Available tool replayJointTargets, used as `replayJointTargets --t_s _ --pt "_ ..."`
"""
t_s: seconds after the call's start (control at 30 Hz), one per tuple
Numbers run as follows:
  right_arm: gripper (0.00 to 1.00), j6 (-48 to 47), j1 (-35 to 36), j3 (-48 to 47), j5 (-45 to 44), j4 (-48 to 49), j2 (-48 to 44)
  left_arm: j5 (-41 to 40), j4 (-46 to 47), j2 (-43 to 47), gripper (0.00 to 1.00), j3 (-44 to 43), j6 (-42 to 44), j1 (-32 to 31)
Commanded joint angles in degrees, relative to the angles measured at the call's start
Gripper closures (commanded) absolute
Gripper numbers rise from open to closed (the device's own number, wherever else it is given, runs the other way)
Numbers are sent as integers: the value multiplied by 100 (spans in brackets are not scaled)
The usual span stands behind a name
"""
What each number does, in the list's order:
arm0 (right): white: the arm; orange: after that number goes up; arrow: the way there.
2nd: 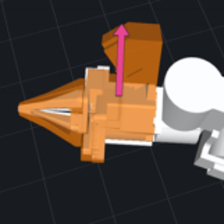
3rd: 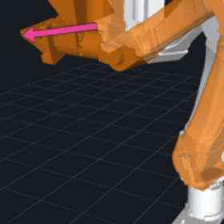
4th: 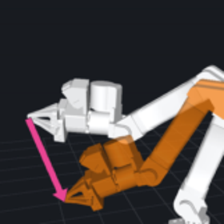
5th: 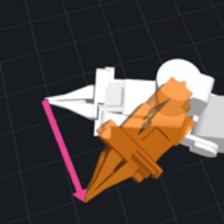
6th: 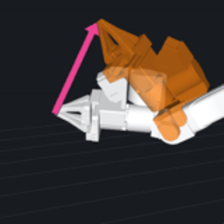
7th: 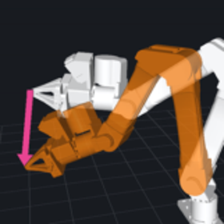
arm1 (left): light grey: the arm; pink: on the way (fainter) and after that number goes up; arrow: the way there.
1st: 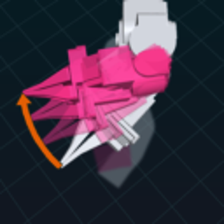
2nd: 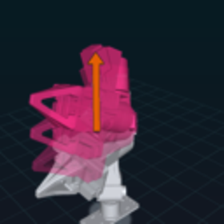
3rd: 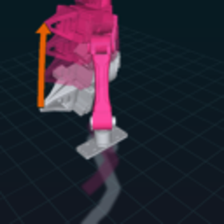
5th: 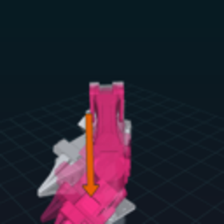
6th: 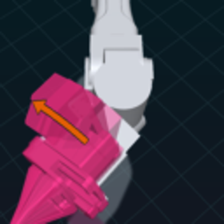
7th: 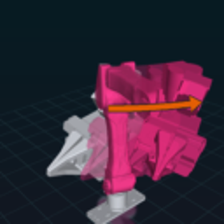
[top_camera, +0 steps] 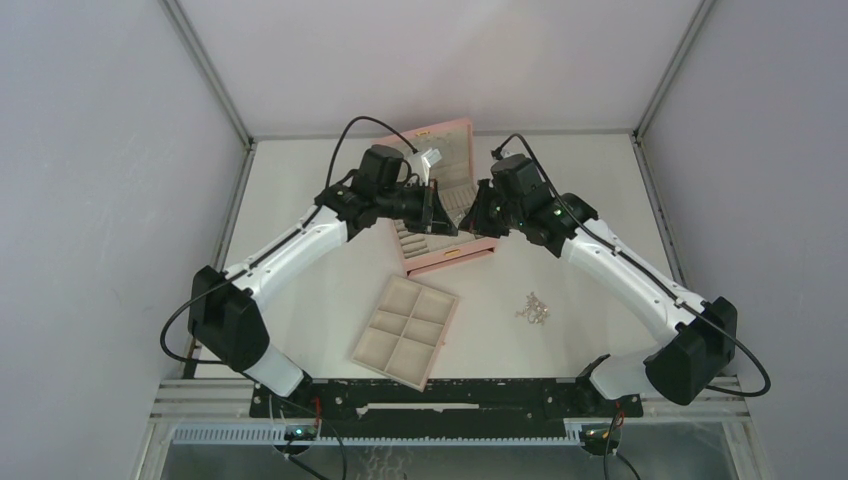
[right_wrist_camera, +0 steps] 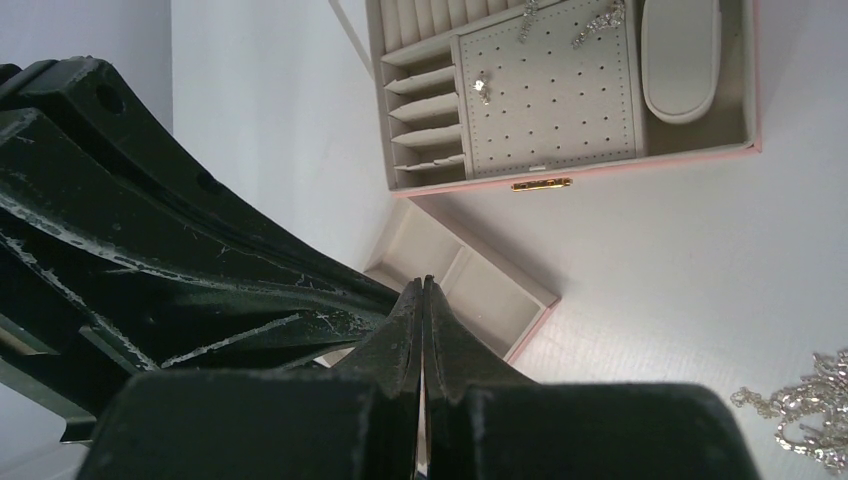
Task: Organize the mixed jewelry
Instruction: Place the jewelry in the jewelry box.
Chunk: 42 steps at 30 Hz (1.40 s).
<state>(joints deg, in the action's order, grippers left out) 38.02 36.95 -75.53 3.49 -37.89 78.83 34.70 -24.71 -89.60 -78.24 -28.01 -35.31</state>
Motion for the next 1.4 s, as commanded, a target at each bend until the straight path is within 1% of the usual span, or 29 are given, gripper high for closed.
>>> replayJointTargets --t_s 0.0,0.03,0.07,0.1,0.13,0.27,0.37,0.43,0.53,0.57,0.7,0.8,0.9,0.97,1.17,1.37 --pt "100 -26 58 -235 25 132 -71 64 185 85 100 -163 -20 -44" --pt "98 -37 50 -234 14 140 -96 71 183 98 100 -162 -9 -37" --pt "85 -59 45 -229 -13 141 -130 83 181 119 100 -155 9 -31" --pt "75 -73 37 -226 -36 146 -183 104 180 138 100 -154 16 -16" --pt "71 -110 33 -230 -47 173 -256 153 182 151 100 -149 29 3" --pt "70 -217 -45 -155 36 388 -604 643 262 225 100 -156 57 180" --pt "62 -74 -319 325 544 975 -1036 1017 313 274 100 -190 56 323" --pt "54 79 -665 812 1170 1570 -1463 1234 283 312 100 -228 40 422" --pt "32 276 -1145 1668 2053 2703 -2058 1711 320 454 100 -257 -2 552" --pt "27 286 -1247 1950 2255 3095 -2206 1916 318 523 100 -268 30 590" --pt "27 190 -1477 2312 3181 3722 -2498 2687 356 752 100 -382 63 683" --pt "27 234 -1495 2465 3659 4305 -2614 2982 466 942 100 -465 -1 709" --pt "33 396 -1492 2615 3927 4914 -2650 3234 803 1093 100 -437 -315 714" --pt "35 491 -1490 2668 4080 5232 -2602 3376 1050 1138 100 -399 -562 718" --pt "35 1129 -1360 2719 4551 6425 -2227 3393 1179 1179 100 -360 -741 718" --pt "37 1619 -1120 2711 4726 7141 -1835 3292 1188 1222 100 -342 -741 740"
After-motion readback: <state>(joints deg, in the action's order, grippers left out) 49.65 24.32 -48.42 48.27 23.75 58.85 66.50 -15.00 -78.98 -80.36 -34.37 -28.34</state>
